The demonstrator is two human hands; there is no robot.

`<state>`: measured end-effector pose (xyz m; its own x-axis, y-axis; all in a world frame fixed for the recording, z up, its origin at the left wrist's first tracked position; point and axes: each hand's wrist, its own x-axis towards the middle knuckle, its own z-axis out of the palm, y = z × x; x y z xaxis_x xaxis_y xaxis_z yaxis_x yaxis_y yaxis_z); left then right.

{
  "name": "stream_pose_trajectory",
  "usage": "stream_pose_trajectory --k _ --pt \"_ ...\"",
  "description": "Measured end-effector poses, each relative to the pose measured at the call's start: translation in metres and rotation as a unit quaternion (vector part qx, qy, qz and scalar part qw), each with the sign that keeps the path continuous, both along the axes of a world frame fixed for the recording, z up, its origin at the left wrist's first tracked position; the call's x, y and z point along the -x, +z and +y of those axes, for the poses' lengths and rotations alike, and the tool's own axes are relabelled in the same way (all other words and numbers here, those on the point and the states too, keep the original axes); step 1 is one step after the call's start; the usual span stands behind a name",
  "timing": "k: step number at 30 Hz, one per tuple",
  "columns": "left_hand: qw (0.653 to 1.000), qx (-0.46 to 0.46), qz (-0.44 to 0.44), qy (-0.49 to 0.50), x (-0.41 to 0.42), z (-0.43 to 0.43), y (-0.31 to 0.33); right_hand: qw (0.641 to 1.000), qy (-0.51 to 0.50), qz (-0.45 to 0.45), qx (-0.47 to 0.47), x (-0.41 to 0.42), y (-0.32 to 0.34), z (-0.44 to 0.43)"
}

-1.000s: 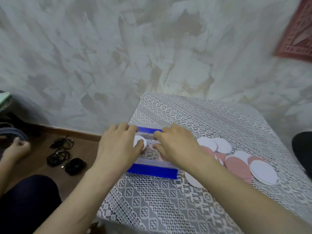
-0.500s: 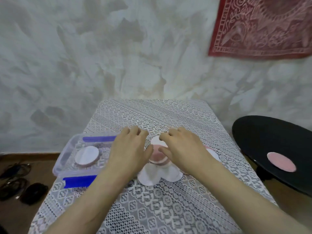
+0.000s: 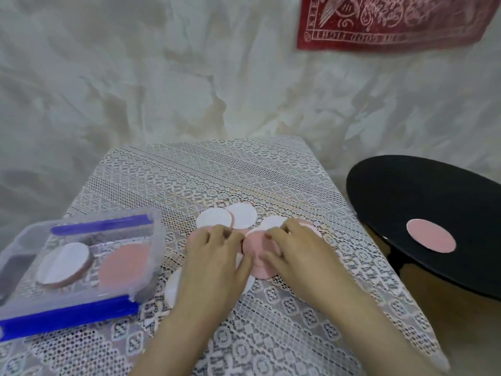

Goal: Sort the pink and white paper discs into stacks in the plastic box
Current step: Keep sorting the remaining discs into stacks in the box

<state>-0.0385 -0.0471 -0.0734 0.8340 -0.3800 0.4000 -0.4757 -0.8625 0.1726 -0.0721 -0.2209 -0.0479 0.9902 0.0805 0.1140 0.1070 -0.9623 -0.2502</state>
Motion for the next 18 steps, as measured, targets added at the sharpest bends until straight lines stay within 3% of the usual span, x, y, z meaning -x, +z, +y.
stream_pose_trajectory --k 10,13,18 --pt "0.999 -0.011 0.039 0.005 -0.006 -0.004 -0.002 0.991 -0.041 0.075 -0.103 -0.029 0.006 -0.012" --pt "0.999 0.002 0.042 0.004 -0.004 -0.002 -0.002 0.982 -0.061 0.07 -0.165 -0.033 0.004 -0.014" --pt "0.998 0.031 0.047 0.004 0.004 0.002 -0.001 0.978 -0.097 -0.004 -0.184 -0.034 -0.007 -0.022"
